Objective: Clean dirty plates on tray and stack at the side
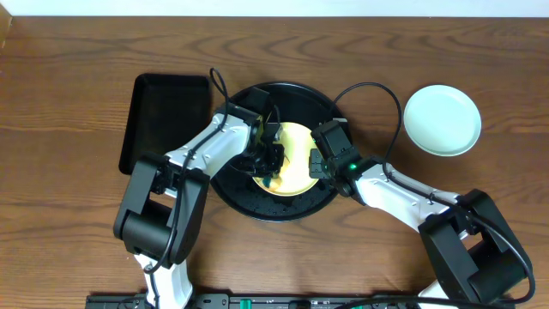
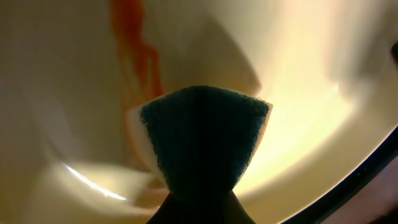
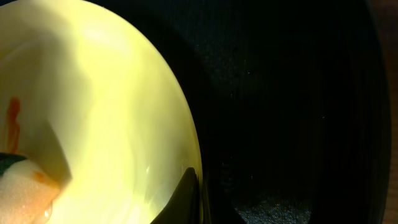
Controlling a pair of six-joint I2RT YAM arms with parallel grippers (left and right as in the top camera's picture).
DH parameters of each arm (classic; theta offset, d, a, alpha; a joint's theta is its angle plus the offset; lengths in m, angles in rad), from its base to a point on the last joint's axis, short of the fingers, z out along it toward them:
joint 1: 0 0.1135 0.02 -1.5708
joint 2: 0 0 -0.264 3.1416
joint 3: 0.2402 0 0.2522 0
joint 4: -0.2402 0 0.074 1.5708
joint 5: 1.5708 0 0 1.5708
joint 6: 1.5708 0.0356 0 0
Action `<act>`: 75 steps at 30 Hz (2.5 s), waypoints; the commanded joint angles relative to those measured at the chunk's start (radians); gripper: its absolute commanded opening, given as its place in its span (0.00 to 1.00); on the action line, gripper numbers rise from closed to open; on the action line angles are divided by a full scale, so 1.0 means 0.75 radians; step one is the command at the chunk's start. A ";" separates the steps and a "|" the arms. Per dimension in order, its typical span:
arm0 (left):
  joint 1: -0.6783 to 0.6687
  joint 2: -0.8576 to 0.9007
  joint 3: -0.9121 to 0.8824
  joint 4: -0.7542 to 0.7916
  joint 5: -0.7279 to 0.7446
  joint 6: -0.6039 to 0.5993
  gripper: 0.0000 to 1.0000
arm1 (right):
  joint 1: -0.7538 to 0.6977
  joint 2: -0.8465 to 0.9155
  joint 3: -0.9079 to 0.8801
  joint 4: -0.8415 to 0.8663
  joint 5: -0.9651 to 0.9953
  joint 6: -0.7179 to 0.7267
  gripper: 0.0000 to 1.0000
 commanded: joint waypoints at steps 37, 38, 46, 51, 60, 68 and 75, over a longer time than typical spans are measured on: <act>-0.020 -0.017 0.223 0.015 -0.215 0.189 0.08 | 0.003 0.007 -0.015 -0.017 0.007 0.012 0.01; -0.020 -0.017 0.220 0.015 -0.214 0.189 0.08 | 0.003 0.007 -0.015 -0.017 0.007 0.012 0.01; -0.019 -0.017 0.126 0.111 -0.215 0.190 0.07 | 0.003 0.007 -0.015 -0.017 0.007 0.012 0.01; -0.019 -0.017 0.096 0.151 -0.252 0.195 0.08 | 0.003 0.007 -0.015 -0.017 0.007 0.012 0.01; -0.019 0.007 0.086 0.160 -0.294 0.205 0.07 | 0.003 0.007 -0.015 -0.017 0.007 0.012 0.01; -0.019 0.055 0.075 0.180 -0.294 0.205 0.07 | 0.003 0.007 -0.015 -0.017 0.007 0.012 0.01; -0.019 0.098 0.049 0.170 -0.269 0.205 0.07 | 0.003 0.007 -0.015 -0.017 0.007 0.012 0.01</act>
